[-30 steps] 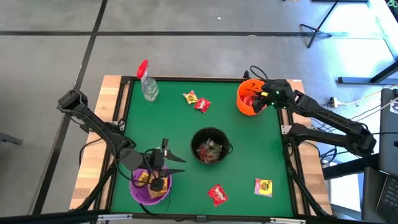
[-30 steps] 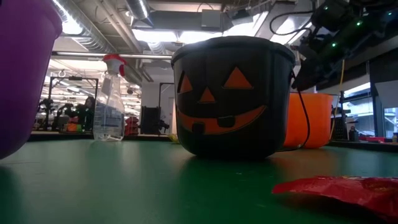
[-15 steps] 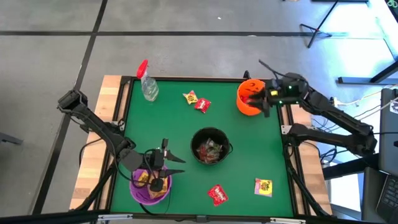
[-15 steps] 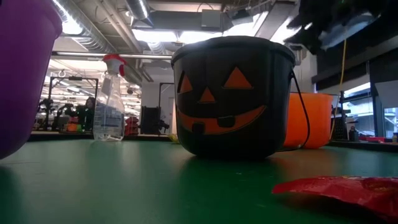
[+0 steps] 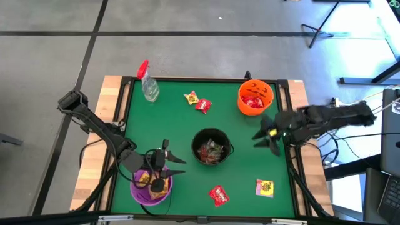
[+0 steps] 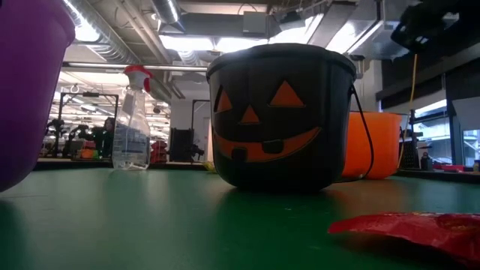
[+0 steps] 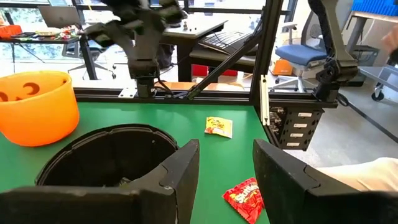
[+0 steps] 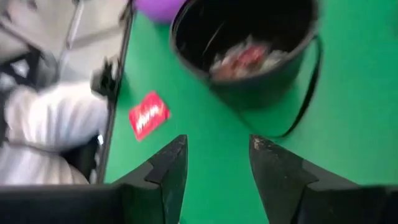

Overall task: Sort candy
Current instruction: Put the yellow candy into the purple bucket

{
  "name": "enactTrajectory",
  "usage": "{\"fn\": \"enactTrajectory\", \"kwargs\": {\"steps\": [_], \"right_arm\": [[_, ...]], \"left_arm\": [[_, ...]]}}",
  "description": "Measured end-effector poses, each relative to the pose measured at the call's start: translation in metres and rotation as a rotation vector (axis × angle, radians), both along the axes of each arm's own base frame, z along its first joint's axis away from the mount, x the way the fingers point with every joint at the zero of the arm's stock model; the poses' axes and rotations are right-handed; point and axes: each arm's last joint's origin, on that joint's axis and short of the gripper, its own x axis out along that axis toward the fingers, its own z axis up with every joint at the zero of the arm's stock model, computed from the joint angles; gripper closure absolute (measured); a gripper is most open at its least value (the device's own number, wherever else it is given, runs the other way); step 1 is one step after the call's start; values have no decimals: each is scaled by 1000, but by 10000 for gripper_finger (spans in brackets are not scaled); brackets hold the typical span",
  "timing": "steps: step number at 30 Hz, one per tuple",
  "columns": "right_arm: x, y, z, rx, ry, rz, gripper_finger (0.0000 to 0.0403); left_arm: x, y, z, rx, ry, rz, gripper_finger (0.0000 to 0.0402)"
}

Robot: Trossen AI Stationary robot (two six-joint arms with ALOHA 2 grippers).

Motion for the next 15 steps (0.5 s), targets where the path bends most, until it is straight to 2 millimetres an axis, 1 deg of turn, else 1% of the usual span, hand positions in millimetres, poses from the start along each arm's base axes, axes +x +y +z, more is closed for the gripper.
{"fn": "enactTrajectory", "kwargs": {"steps": [4, 7, 11, 15], "right_arm": [[9, 33, -14, -75, 85, 74, 235], [15, 60, -29, -117, 170, 135, 236], [19, 95, -54, -131, 325, 180, 236], [15, 128, -83, -147, 492, 216, 236]], "left_arm": [[0, 0, 0, -1, 0, 1, 261], [0, 0, 0, -2, -1, 6, 261], [0, 0, 0, -9, -1, 8, 261], [0, 0, 0, -17, -1, 10, 261]]}}
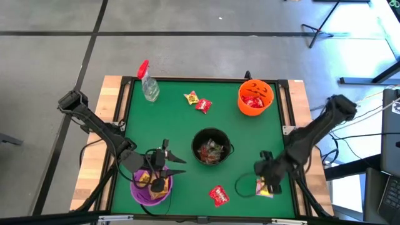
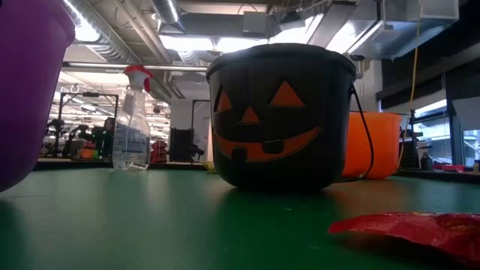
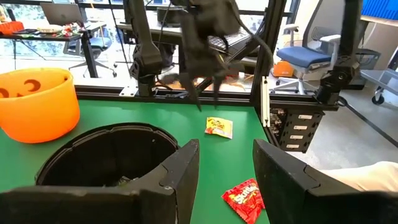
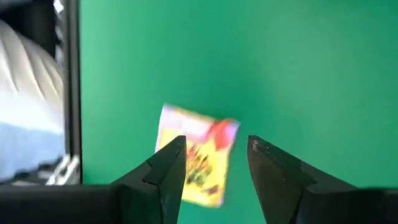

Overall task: Sort candy
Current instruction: Put the yellow candy into the purple bucket

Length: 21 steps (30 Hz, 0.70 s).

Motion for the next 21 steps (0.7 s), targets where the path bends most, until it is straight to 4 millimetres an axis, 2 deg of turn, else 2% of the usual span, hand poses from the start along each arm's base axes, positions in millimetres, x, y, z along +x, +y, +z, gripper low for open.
{"fn": "enactTrajectory", "kwargs": {"steps": [4, 8, 16, 21], "right_arm": [[-5, 24, -24, 6, 142, 7, 236], [-8, 38, -43, -38, 213, -12, 236], [-5, 48, -73, -133, 260, -70, 236], [-3, 50, -80, -168, 257, -77, 237]], "left_arm": [[0, 0, 0, 0, 0, 0, 261], [0, 0, 0, 0, 0, 1, 261], [0, 0, 0, 0, 0, 3, 261], [0, 0, 0, -2, -1, 3, 261]]}}
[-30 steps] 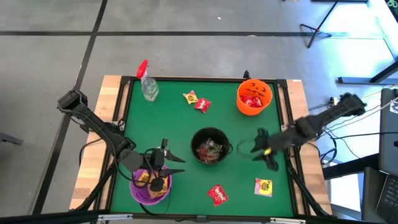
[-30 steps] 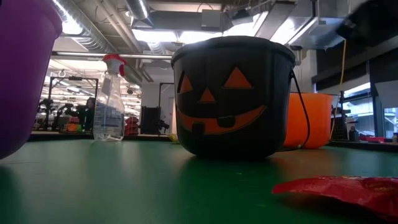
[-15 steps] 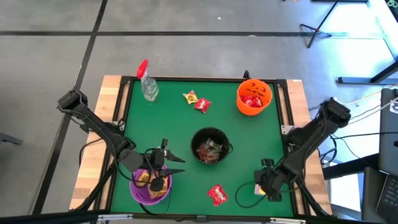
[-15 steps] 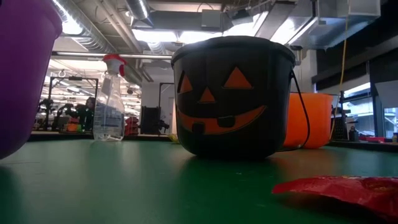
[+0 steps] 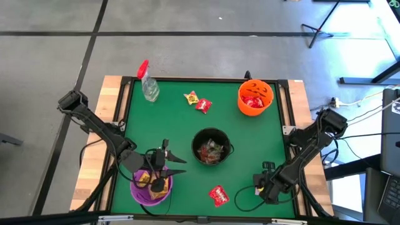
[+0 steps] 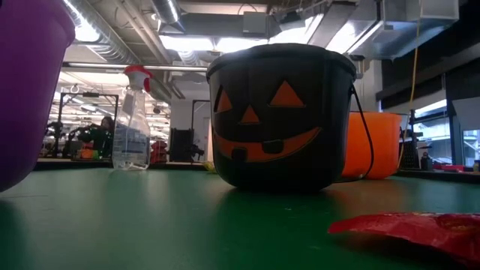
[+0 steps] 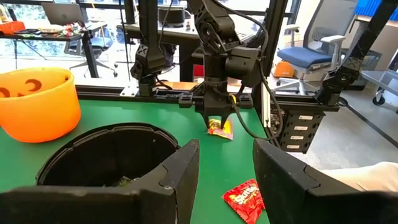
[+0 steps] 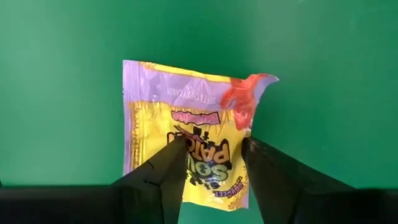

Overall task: Sort candy
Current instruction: Put the yellow candy into the purple bucket

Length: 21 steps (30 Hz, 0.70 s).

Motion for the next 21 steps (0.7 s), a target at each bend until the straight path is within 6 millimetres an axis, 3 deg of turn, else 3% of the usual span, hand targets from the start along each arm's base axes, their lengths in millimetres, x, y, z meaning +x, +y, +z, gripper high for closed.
{"fn": "enactTrajectory", "kwargs": {"steps": [4, 14, 21], "right_arm": [[0, -1, 1, -8, 0, 25, 261], [1, -1, 4, -16, -23, 89, 375], [15, 11, 34, -55, -182, 149, 372]], "left_arm": [[0, 0, 0, 0, 0, 0, 261], [0, 0, 0, -1, 0, 1, 261], [0, 1, 0, 1, -4, 18, 261]]}}
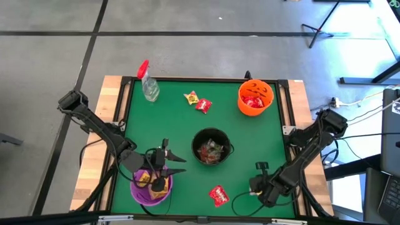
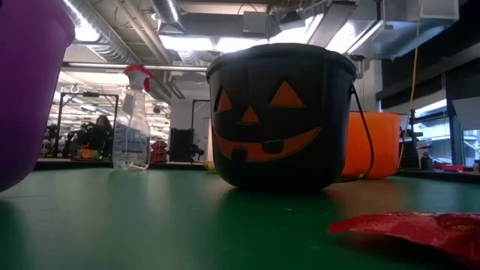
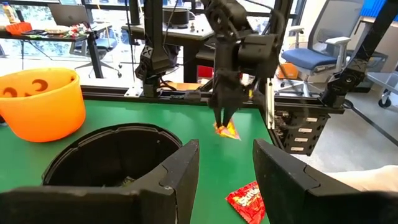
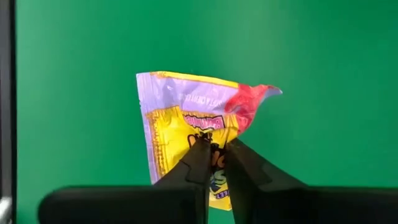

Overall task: Sort candy
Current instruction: Put the yellow candy into the purple bucket

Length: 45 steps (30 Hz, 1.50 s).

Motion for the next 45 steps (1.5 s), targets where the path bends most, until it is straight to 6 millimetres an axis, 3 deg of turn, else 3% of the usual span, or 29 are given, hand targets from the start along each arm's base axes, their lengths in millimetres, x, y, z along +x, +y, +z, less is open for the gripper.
{"fn": "enactTrajectory", "kwargs": {"steps": [4, 11, 18, 24, 32, 45], "right_arm": [[14, 5, 24, -80, -140, 36, 364], [60, 3, 71, -156, -486, 20, 371], [113, -17, 95, -60, -731, 103, 372], [143, -42, 112, -64, -918, 73, 372], [158, -65, 118, -53, -981, 2, 372], [160, -69, 120, -109, -1018, -67, 372]], "left_arm": [[1, 1, 0, -3, -3, 3, 261], [2, 3, 1, -44, -8, 19, 261], [3, 4, 1, -66, -7, 18, 261], [3, 4, 1, -90, -7, 21, 261], [3, 4, 0, -57, -6, 16, 252], [24, 7, -14, -34, -9, 34, 165]]}}
